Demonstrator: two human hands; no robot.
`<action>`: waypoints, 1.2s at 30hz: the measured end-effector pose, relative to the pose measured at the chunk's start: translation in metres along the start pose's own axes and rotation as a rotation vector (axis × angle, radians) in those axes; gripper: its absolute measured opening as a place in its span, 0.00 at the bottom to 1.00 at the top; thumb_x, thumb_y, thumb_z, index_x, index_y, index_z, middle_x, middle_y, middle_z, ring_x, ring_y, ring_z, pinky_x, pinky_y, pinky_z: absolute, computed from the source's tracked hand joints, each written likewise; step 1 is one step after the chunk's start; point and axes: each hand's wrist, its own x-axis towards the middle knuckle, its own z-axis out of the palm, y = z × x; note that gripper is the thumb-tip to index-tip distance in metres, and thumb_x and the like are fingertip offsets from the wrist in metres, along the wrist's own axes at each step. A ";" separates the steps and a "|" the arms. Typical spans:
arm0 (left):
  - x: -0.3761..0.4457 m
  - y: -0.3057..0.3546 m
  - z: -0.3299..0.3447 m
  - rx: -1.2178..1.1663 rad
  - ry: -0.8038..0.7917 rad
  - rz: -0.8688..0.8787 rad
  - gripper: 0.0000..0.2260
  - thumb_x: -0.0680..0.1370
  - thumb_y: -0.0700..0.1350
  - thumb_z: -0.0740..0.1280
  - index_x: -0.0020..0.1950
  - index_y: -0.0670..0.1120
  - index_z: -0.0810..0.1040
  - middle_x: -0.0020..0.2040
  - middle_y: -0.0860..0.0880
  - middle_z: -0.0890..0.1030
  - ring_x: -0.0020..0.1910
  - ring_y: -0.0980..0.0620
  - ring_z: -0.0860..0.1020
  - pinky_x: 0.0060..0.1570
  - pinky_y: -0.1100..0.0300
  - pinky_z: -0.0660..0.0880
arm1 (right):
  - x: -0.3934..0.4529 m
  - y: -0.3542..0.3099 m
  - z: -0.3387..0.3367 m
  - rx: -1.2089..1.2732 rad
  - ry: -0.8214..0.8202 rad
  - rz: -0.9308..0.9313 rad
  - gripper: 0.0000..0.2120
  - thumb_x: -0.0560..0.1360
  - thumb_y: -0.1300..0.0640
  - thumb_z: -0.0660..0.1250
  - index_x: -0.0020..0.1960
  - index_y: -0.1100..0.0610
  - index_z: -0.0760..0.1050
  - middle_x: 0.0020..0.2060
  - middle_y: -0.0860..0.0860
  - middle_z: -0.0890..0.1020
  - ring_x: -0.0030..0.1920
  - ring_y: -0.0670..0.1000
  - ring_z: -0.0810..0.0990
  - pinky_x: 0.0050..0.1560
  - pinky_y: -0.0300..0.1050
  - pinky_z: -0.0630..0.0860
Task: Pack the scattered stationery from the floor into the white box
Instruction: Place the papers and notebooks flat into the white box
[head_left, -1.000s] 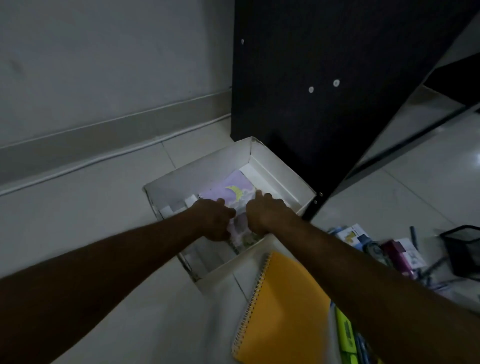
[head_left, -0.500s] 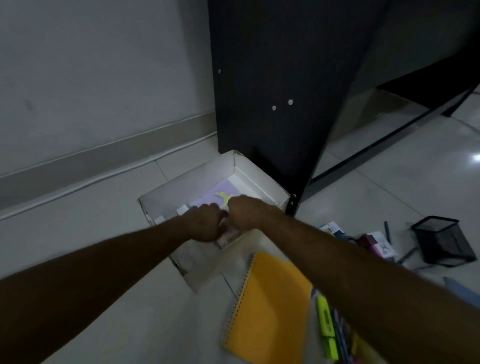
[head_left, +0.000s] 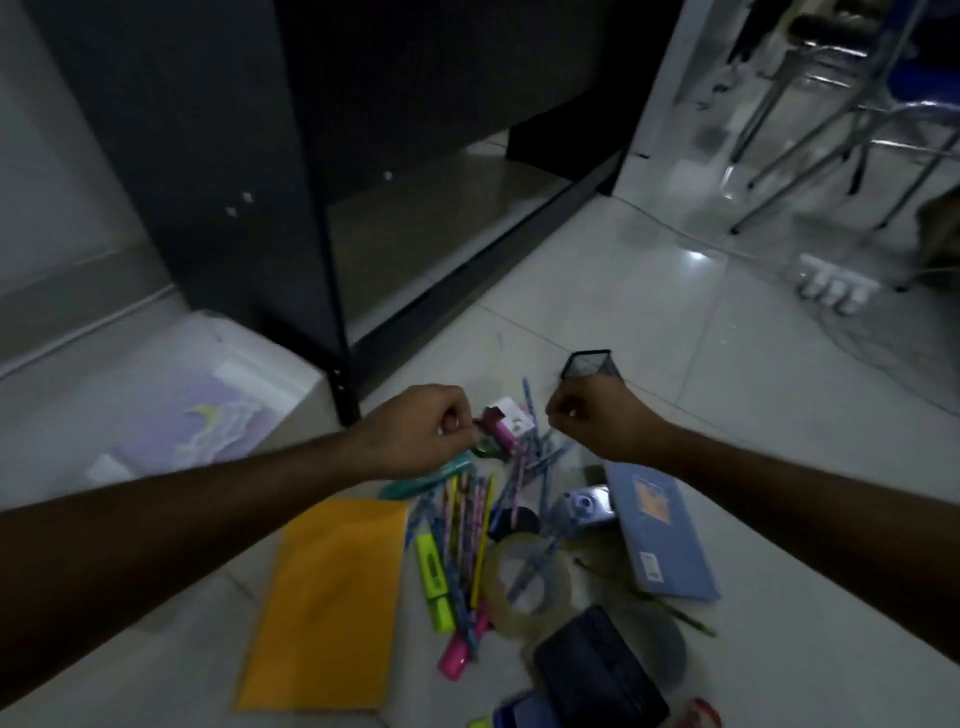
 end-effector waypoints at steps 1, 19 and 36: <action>0.013 0.014 0.011 -0.053 -0.051 -0.001 0.09 0.75 0.55 0.68 0.44 0.50 0.77 0.39 0.53 0.79 0.38 0.57 0.78 0.39 0.55 0.76 | -0.010 0.021 -0.004 0.003 0.004 0.048 0.04 0.75 0.59 0.69 0.45 0.57 0.83 0.41 0.51 0.85 0.38 0.45 0.79 0.36 0.25 0.67; 0.094 0.123 0.178 -0.153 -0.531 -0.301 0.15 0.74 0.45 0.72 0.55 0.41 0.72 0.42 0.42 0.84 0.26 0.49 0.81 0.19 0.63 0.73 | -0.098 0.155 0.075 0.455 -0.153 0.968 0.39 0.64 0.36 0.76 0.64 0.59 0.71 0.57 0.54 0.79 0.53 0.53 0.78 0.46 0.45 0.75; 0.062 0.130 0.092 -0.365 -0.373 -0.338 0.30 0.73 0.70 0.62 0.66 0.53 0.64 0.56 0.48 0.80 0.40 0.46 0.84 0.38 0.52 0.81 | -0.068 0.076 -0.011 0.612 0.504 0.469 0.08 0.78 0.55 0.63 0.53 0.59 0.72 0.47 0.55 0.80 0.47 0.54 0.80 0.45 0.51 0.78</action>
